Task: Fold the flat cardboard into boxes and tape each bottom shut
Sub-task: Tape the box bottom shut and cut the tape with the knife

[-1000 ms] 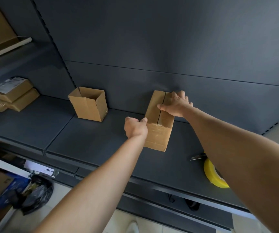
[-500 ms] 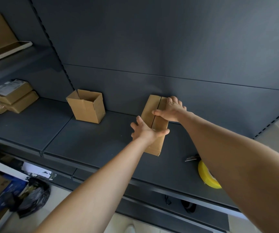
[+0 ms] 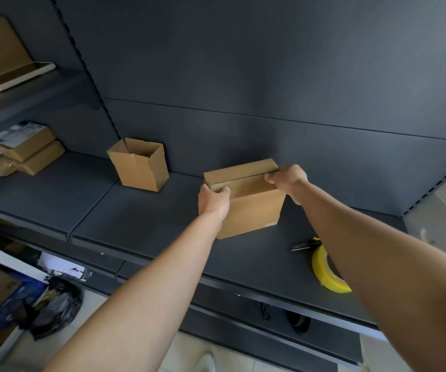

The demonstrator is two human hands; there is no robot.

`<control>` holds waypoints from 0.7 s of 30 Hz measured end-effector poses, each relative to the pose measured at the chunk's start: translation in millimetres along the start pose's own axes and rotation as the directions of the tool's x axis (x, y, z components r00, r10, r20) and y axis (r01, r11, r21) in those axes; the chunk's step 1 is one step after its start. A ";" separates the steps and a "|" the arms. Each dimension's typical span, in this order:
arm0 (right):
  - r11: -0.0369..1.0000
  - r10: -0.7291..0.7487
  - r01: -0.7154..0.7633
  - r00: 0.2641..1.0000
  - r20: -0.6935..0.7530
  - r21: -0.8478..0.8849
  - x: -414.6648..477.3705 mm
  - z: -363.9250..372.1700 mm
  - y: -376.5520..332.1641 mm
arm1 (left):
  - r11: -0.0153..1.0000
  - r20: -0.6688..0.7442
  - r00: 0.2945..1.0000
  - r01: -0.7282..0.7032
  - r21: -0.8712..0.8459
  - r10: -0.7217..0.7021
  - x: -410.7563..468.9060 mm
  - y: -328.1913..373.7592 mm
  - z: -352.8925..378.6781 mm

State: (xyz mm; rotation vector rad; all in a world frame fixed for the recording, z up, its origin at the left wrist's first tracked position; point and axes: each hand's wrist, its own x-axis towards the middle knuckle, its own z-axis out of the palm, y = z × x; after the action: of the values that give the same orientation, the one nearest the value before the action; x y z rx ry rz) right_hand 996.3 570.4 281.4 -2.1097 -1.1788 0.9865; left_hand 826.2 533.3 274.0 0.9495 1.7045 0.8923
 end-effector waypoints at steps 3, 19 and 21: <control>0.995 0.073 -0.075 0.997 0.034 0.058 -5.2 -3.0 4.8 | 0.999 0.048 0.999 0.024 -0.040 -0.022 0.8 -5.6 -4.6; 0.860 0.246 -0.289 0.957 0.156 0.421 -40.6 -5.6 16.6 | 0.943 0.002 0.999 -0.045 -0.329 0.048 -36.6 -3.2 -31.5; 0.873 0.227 -0.274 0.961 0.161 0.404 -42.3 1.4 16.7 | 0.942 -0.052 0.998 -0.036 -0.334 0.020 -40.6 4.5 -38.1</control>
State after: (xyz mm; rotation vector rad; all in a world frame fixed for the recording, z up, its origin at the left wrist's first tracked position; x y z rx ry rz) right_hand 988.4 525.6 282.8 -1.8988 -0.6611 1.3532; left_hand 800.6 493.8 304.1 0.7278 1.5169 1.1880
